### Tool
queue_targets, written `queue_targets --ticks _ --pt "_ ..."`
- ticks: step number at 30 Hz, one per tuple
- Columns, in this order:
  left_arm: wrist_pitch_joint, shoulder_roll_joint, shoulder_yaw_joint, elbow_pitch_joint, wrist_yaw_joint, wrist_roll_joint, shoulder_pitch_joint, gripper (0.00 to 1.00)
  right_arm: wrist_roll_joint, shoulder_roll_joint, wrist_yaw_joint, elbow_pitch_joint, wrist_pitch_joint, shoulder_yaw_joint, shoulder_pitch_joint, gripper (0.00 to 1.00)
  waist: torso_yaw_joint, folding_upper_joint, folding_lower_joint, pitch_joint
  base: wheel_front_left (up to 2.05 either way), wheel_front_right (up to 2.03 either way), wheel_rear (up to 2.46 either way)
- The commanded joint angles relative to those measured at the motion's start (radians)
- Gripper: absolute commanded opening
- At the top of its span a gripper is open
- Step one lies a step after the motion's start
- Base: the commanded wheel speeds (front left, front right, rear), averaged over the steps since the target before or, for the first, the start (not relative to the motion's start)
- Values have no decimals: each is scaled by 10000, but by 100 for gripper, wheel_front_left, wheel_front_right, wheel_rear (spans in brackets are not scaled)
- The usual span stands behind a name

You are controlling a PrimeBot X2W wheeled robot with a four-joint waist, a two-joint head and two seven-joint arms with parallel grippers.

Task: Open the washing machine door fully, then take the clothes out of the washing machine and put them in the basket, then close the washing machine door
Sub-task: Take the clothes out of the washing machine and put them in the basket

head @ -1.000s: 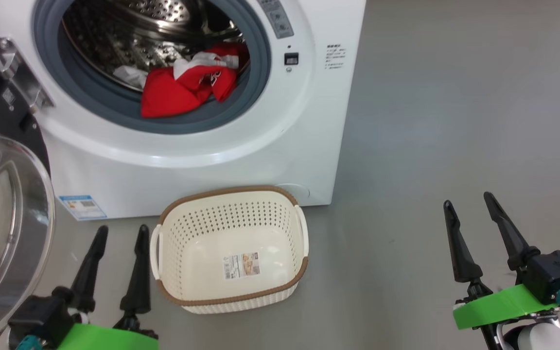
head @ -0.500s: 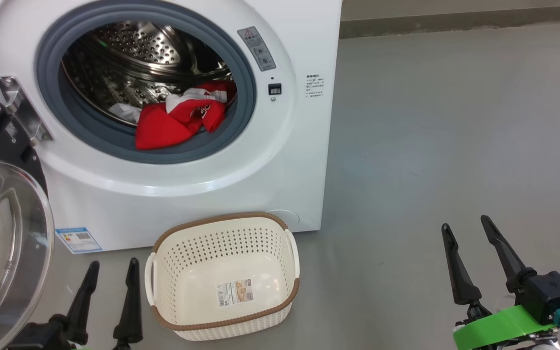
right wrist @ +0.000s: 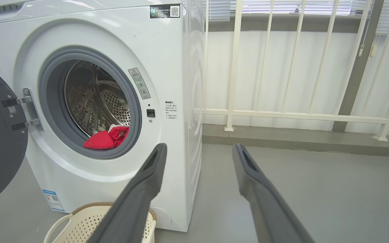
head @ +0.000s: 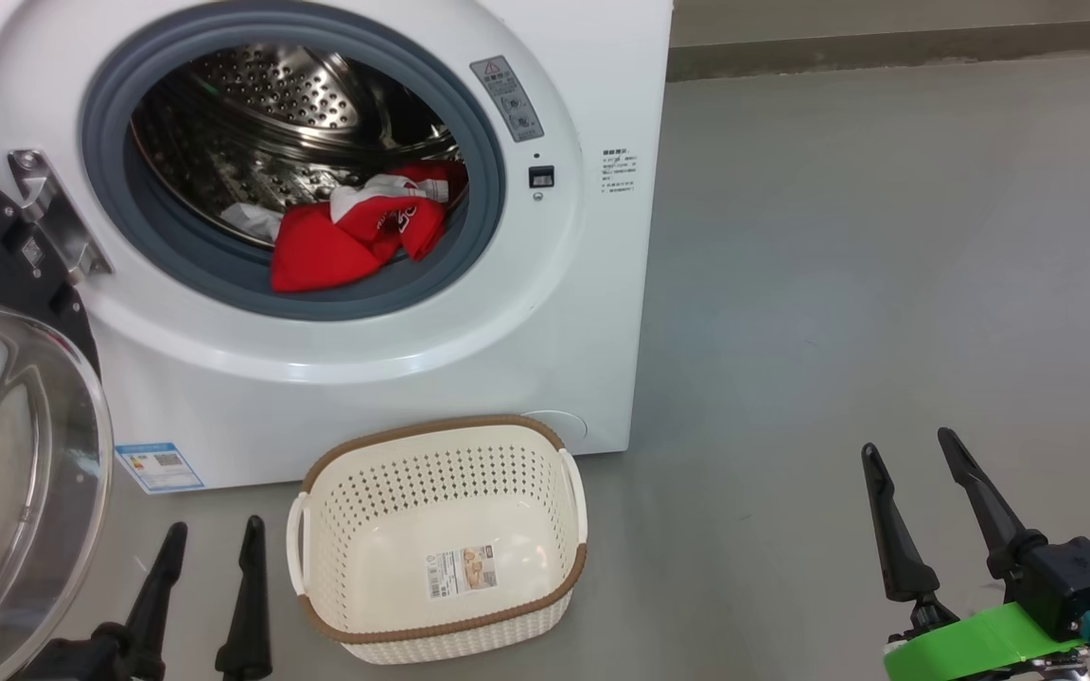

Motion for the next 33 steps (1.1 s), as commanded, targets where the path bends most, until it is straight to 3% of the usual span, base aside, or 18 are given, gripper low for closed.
queue_targets --ticks 1,20,33 --pt "8 172 320 -281 101 -3 -222 100 10 -79 62 -288 -62 254 -171 100 -2 0 0 15 11 -12 2" --pt "20 96 210 -915 251 -206 -236 100 82 -79 62 -299 -63 370 -159 100 124 0 0 77 104 -104 0" --pt "-52 40 0 -1276 401 -84 -254 100 64 -79 62 -296 -63 420 -245 100 130 0 0 170 11 -11 0"
